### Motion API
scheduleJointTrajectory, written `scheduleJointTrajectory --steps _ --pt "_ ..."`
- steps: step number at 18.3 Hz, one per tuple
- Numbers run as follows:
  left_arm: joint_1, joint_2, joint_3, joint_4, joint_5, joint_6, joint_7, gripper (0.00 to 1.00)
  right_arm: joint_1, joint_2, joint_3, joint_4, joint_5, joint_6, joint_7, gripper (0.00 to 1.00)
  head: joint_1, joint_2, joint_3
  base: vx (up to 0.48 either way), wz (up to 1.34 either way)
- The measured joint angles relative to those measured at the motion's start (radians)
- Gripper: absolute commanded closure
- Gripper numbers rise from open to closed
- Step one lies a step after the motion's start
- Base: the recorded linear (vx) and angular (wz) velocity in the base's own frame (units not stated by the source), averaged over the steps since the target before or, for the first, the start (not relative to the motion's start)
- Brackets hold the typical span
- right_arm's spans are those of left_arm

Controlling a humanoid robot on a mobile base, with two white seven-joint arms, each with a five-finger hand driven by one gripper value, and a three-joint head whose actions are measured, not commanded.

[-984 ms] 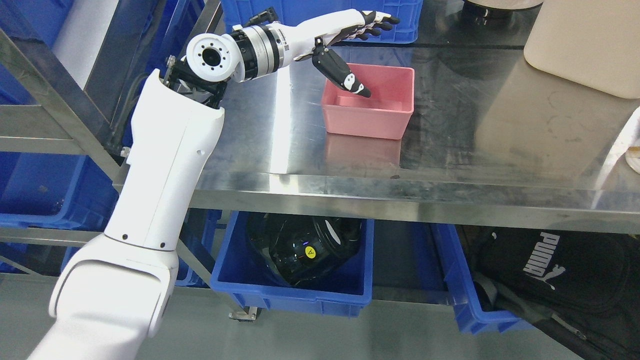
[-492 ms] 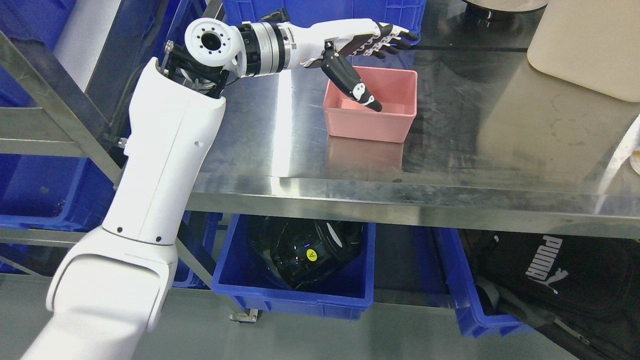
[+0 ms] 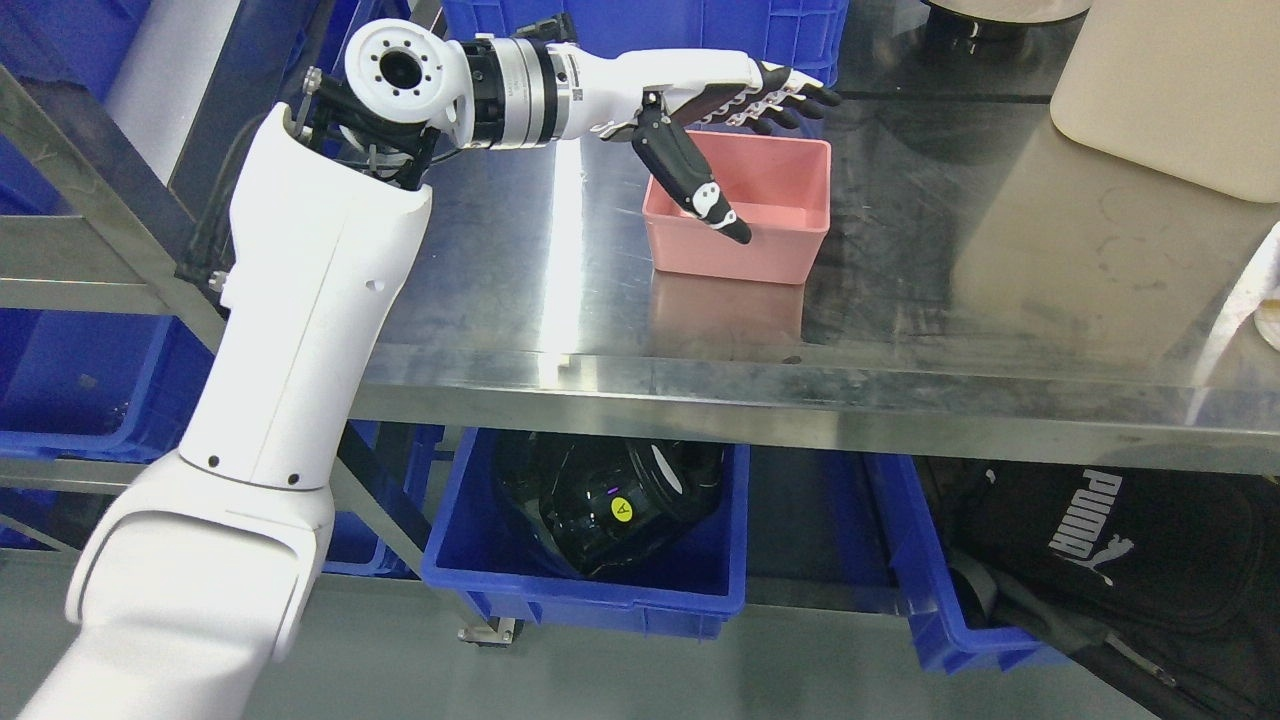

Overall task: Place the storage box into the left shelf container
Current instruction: 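Lower the left hand fingers into the pink box and grip its wall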

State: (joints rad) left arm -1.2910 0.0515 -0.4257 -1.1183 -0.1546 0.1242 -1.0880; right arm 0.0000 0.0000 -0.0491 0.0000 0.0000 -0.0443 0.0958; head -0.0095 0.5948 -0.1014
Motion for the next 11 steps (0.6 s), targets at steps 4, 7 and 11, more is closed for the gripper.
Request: scheduleJointTrajectory --steps 4,7,11 --pt "0.010 0.027 -0.017 -0.029 -0.002 0.001 -0.018 0.02 0.000 0.000 0.000 0.000 0.000 0.000 0.000 0.00 0.0000 0.000 0.000 0.000 0.00" --pt "0.023 0.032 -0.029 -0.054 -0.002 0.048 -0.023 0.02 0.000 0.000 0.000 0.000 0.000 0.000 0.000 0.00 0.0000 0.000 0.000 0.000 0.00" --pt "0.032 0.040 -0.049 -0.080 -0.006 0.096 -0.025 0.02 0.000 0.000 0.000 0.000 0.000 0.000 0.000 0.00 0.0000 0.000 0.000 0.000 0.00"
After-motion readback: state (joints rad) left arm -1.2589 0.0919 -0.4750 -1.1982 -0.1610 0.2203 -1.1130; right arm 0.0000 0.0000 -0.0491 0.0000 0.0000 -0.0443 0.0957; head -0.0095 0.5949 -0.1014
